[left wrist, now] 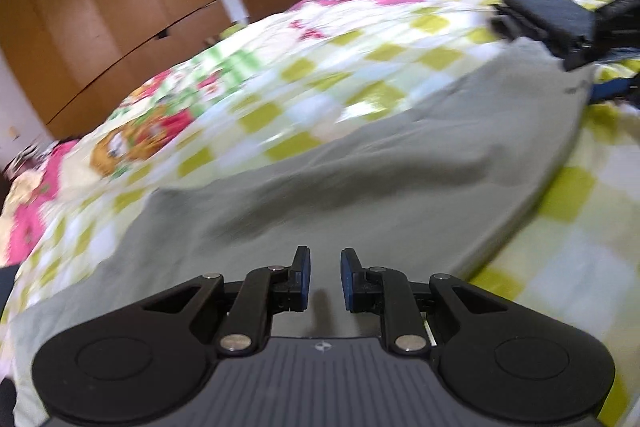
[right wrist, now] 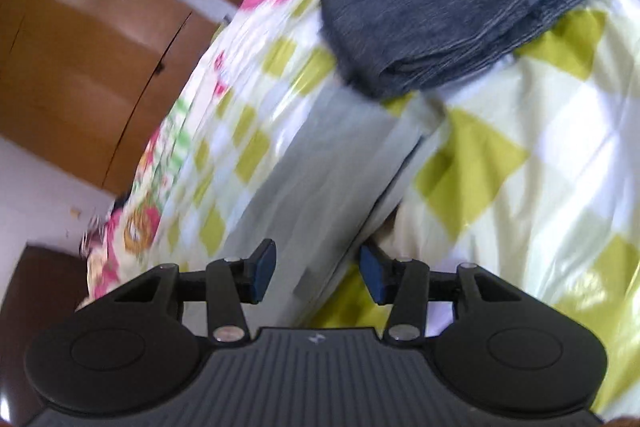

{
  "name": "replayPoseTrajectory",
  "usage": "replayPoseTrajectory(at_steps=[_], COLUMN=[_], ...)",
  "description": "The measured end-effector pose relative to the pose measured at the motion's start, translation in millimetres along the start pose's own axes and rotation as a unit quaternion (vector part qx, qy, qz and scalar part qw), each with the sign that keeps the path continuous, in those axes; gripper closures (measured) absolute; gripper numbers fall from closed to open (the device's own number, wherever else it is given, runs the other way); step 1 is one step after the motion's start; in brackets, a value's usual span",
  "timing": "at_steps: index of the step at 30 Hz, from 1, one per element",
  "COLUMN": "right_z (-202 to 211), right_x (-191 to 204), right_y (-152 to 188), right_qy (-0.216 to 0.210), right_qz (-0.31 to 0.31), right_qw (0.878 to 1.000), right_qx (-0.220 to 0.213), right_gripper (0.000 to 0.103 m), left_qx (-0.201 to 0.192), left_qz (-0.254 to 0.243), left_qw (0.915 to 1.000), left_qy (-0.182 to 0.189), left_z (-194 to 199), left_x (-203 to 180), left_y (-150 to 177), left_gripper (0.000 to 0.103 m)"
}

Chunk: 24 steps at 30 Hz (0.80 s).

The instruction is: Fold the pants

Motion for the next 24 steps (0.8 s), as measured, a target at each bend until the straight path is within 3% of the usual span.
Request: replayPoseTrajectory(at_steps=[8, 9, 11, 14, 17, 19, 21, 22, 24], right_z=[-1.1, -6.6, -15.3, -7.6, 37.0, 67.2, 80.1, 79.1, 71.8], right_x=[-26.8, -28.6, -32.9, -38.2, -28.3, -29.4, -36.9, -43.2, -58.4], right_y=[-9.7, -13.5, -22.3, -30.2, -37.0, -37.3, -36.8, -36.7, -36.2], right_qy=[-0.032, -0.036, -0.06, -0.128, -0.127, -0.112, -0.048, -0.007, 0.03], right_qz=[-0.07, -0.078, -0.1, -0.139, -0.084, -0.058, -0.029, -0.025, -0.025], right_qw=[0.996, 0.996, 0.993, 0.982, 0.986, 0.989, 0.994, 0.996, 0.998], right_qx=[-0.042, -0.038, -0.025, -0.024, -0.06, -0.082, -0.093, -0.087, -0.053], right_gripper=[0.06, 0.062, 0.098, 0.099, 0.099, 0.099, 0.099, 0.099, 0.098], left_qx=[-0.004, -0.004, -0.001, 0.017, 0.025, 0.018, 0.024, 0.036, 0.04], left_qz=[-0.017, -0.015, -0.013, 0.006, 0.023, 0.008, -0.001, -0.005, -0.015], left_qw=[0.9998, 0.9998, 0.9999, 0.9998, 0.999, 0.9988, 0.9983, 0.9975, 0.9976], left_qy=[0.009, 0.01, 0.004, 0.005, 0.029, 0.045, 0.053, 0.06, 0.055], left_z=[3.4, 1.4, -4.5, -11.1, -8.1, -2.7, -3.7, -7.0, -7.1], left_x=[-25.3, -24.3, -25.6, -24.0, -28.7, -41.8, -55.0, -59.6, -63.7], left_y=[-14.7, -16.0, -18.1, -19.7, -21.7, -19.4, -15.6, -13.4, -8.9], left_gripper=[0.069, 0.069, 0.068, 0.068, 0.068, 0.066, 0.062, 0.061, 0.061])
Point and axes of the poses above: each gripper's, at about its wrist camera, not at the fingertips, and z roughly against the way its jaws point, x to its left, y to its underside, the point moved 2 cm from there along -z, roughly the way its jaws point, and after that the axes turned 13 degrees about x, right-handed, at the moved point
